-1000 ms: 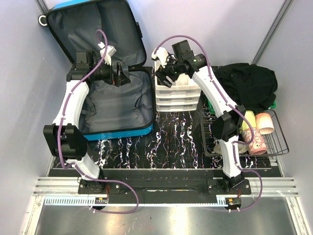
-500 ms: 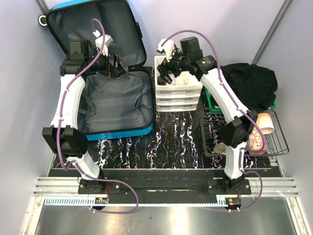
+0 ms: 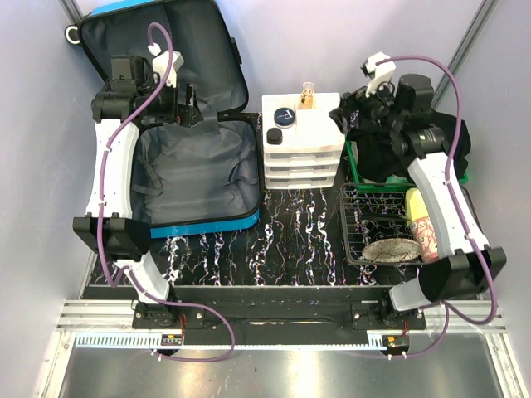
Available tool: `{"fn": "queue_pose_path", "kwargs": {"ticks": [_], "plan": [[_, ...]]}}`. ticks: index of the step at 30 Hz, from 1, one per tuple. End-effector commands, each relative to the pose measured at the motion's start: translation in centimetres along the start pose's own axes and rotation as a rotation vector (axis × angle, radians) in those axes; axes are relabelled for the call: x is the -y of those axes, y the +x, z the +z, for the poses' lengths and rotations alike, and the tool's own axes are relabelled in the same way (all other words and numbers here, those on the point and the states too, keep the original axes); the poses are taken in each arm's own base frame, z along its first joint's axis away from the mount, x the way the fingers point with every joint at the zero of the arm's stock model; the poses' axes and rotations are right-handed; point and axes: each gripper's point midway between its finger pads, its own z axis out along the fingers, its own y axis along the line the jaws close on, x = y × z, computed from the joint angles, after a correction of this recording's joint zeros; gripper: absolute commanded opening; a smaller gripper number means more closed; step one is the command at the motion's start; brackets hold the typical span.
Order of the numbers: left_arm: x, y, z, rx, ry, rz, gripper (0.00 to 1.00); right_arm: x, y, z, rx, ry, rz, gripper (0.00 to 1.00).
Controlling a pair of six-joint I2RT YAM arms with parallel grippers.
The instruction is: Open, take out, and arrange the luggage
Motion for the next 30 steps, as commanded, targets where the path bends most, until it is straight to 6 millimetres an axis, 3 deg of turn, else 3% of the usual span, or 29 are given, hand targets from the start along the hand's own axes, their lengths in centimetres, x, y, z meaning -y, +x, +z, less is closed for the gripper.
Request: {"fn": "queue_pose_path", "kwargs": {"ticks": [1,3,4,5,6,7,8,9,10,13,16,17,19,22,26,30], "plan": [[-0.1,1.5,-1.1,-0.036,-0.047,-0.062,0.99,0.2,-0.6,-3.6,0.07,0.069,0.044,1.0],[-0.2,3.7,-0.1,-0.081,-0.037,-0.085,0.99,0.4,0.2,-5.0,0.059,0.094,0.049,1.0],[0.8,4.0,-0.3,-0.077,0.01,-0.074,0.99,0.2,2.0,-5.1,0.021,0.096,0.064,1.0],[1.5,4.3,-0.1,-0.071,0.053,-0.041,0.99,0.0,2.5,-5.6,0.013,0.098,0.065,1.0],[2.0,6.2,0.8,-0.101,0.092,-0.059,0.99,-0.1,3.5,-5.7,-0.008,0.1,0.081,1.0],[3.2,6.5,1.2,-0.092,0.12,-0.051,0.99,-0.3,5.5,-5.7,-0.048,0.094,0.114,1.0],[3.5,5.5,1.5,-0.028,0.107,-0.026,0.99,-0.6,6.1,-5.9,-0.056,0.089,0.155,1.0],[4.0,7.4,2.6,-0.064,0.119,-0.066,0.99,-0.7,6.9,-6.0,-0.072,0.082,0.18,1.0],[6.2,7.6,3.1,-0.068,0.19,-0.051,0.99,-1.1,8.3,-6.0,-0.106,0.062,0.21,1.0],[9.8,8.8,4.8,-0.091,0.281,-0.046,0.99,-2.3,10.0,-5.7,-0.157,0.005,0.256,0.99],[12.0,8.9,5.9,-0.044,0.315,-0.009,0.99,-2.8,10.9,-4.8,-0.179,-0.056,0.247,0.96],[12.4,7.7,6.4,0.012,0.319,-0.039,0.99,-2.9,11.4,-4.3,-0.192,-0.075,0.253,0.91],[13.5,8.2,7.6,0.001,0.354,-0.079,0.99,-3.1,11.0,-3.7,-0.187,-0.101,0.257,0.88],[15.0,7.9,9.8,-0.013,0.358,-0.098,0.99,-3.6,12.5,-2.5,-0.219,-0.124,0.342,0.85],[15.4,6.6,12.4,0.004,0.355,-0.157,0.94,-4.3,14.1,-0.8,-0.216,-0.147,0.404,0.82],[15.3,5.7,14.4,0.012,0.364,-0.171,0.86,-3.8,14.1,1.2,-0.177,-0.155,0.386,0.79]]}}
